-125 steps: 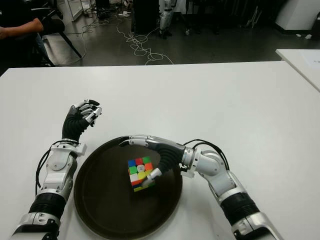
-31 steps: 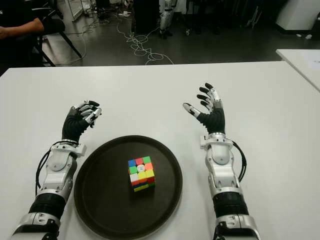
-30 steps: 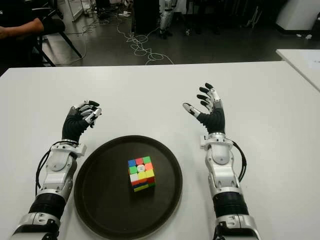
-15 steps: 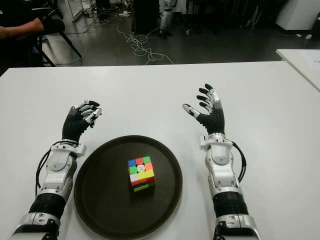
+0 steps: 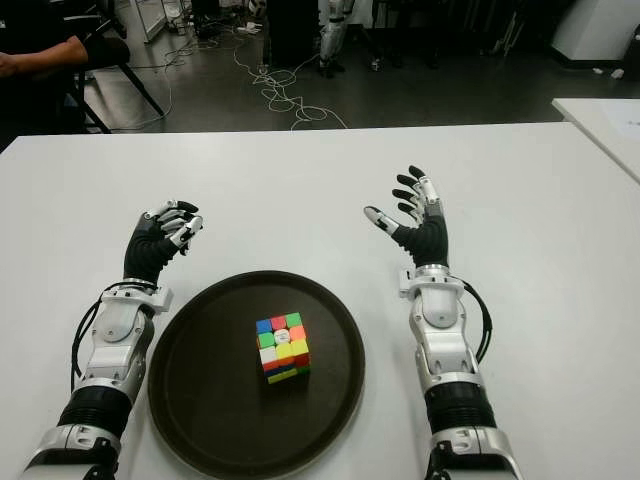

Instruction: Pick up the Rubik's Cube and put it in the plate

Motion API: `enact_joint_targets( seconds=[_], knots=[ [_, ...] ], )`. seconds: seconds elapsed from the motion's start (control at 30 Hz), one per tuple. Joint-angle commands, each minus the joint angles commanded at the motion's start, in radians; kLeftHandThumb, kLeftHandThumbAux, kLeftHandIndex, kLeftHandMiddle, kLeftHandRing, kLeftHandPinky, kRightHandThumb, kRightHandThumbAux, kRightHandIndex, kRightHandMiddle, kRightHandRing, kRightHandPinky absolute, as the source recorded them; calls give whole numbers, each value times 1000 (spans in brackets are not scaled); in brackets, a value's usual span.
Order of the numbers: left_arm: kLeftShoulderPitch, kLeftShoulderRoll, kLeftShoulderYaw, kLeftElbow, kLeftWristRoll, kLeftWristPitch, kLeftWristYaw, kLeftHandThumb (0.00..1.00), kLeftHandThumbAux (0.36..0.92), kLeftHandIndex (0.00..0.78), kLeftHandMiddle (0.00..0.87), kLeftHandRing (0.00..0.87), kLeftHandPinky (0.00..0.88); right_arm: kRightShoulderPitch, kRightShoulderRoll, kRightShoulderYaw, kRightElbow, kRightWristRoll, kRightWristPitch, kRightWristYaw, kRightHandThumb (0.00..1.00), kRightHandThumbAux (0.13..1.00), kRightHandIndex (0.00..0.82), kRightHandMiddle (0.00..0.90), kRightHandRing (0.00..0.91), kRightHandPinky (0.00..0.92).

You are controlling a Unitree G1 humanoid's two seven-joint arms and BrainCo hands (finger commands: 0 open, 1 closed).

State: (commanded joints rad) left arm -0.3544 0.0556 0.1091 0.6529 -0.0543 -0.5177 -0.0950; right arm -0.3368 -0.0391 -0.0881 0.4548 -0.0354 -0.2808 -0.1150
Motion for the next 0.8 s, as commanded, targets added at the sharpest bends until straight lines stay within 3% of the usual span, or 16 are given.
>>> enact_joint_targets(
  seconds=[0.8],
  knots=[
    [-13, 9, 5, 39, 12, -39, 25, 844, 660, 417, 565, 728, 770, -7, -1, 10, 21, -14, -12, -4, 95, 748, 145, 217, 225, 233]
  ],
)
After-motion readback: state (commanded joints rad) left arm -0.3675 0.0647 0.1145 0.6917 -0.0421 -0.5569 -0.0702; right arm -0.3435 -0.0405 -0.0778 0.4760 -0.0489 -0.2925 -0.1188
